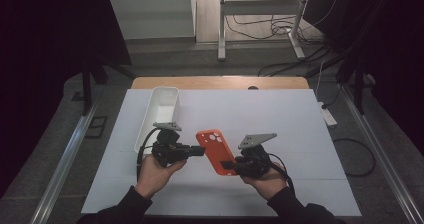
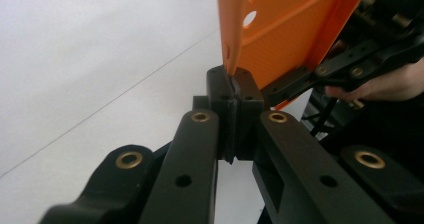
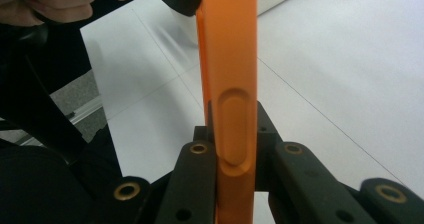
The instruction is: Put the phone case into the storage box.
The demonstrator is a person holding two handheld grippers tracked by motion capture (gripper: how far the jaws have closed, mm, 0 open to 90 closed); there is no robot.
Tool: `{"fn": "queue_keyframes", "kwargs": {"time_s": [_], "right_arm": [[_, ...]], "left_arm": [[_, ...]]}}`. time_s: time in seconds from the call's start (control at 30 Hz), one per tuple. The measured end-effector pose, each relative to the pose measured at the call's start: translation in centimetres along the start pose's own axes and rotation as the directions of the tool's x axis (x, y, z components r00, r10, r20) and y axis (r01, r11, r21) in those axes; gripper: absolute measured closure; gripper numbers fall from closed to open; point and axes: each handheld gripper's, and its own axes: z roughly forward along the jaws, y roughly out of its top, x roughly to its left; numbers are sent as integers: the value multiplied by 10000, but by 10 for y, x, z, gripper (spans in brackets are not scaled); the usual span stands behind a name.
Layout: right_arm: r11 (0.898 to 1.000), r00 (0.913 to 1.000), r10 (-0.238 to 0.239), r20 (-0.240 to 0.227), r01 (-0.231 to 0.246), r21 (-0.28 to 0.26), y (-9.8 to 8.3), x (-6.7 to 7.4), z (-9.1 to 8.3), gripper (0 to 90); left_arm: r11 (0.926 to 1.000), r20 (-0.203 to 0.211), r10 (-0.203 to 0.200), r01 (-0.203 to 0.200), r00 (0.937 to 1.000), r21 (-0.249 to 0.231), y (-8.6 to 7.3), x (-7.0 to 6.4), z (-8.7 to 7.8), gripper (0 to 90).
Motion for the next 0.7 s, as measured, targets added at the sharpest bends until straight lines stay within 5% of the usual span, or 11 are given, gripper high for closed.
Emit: {"fn": "queue_keyframes", "kwargs": {"time_s": [0.3,0.7], "right_arm": [[9996,9997,214,120,-212,-208,0,-2,0,742],[9997,9982,-158,584,169,-190,1,2,5,486]], "left_arm": [[9992,265,-364,369,9990,-157,-1,0,4,891],[9989,-325,-462,458,9984,-128,-1,-5,8,891]]}}
